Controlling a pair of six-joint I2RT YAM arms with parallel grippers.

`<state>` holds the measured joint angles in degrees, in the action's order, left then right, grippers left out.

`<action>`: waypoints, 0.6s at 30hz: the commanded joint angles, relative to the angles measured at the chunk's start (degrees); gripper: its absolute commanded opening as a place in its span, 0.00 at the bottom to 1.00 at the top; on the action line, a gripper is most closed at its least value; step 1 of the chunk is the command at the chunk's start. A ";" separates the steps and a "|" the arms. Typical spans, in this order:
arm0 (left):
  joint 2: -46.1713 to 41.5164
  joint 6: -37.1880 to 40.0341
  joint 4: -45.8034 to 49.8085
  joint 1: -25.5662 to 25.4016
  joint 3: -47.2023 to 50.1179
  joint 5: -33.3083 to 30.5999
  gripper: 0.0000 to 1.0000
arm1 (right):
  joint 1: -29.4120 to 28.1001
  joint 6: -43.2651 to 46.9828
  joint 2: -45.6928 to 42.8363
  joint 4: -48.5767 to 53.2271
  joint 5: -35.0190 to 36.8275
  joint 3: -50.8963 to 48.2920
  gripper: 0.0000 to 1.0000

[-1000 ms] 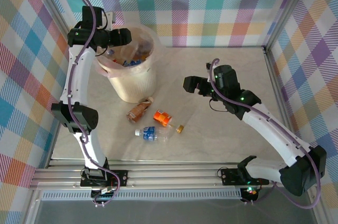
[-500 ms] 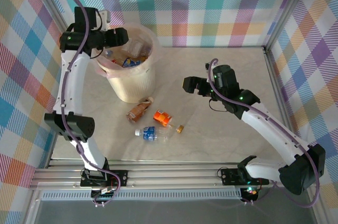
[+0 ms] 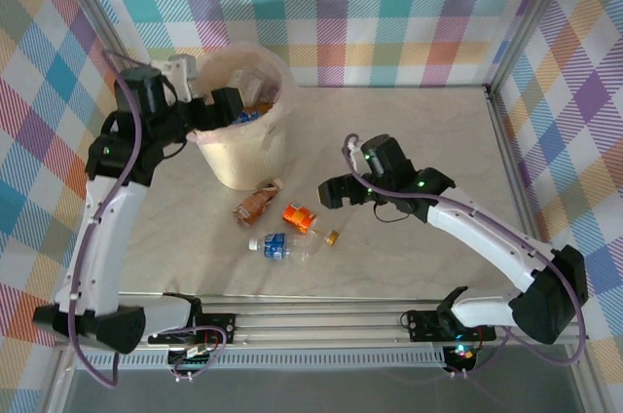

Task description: Put the plastic bottles in the bin

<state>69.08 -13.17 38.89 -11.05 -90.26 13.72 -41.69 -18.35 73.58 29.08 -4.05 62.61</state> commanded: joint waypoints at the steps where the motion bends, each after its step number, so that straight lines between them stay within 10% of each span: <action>1: -5.86 -5.32 -7.10 -0.64 7.47 -1.86 1.00 | -2.30 3.77 2.08 4.26 0.81 -1.49 0.98; 18: -22.87 -10.61 -10.91 -0.73 26.84 -7.26 1.00 | -5.07 4.26 16.94 3.97 3.03 0.42 0.98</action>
<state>46.57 -22.96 30.39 -11.20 -64.42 7.81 -46.54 -15.51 89.14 33.26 -1.04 60.29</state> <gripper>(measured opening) 0.997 0.984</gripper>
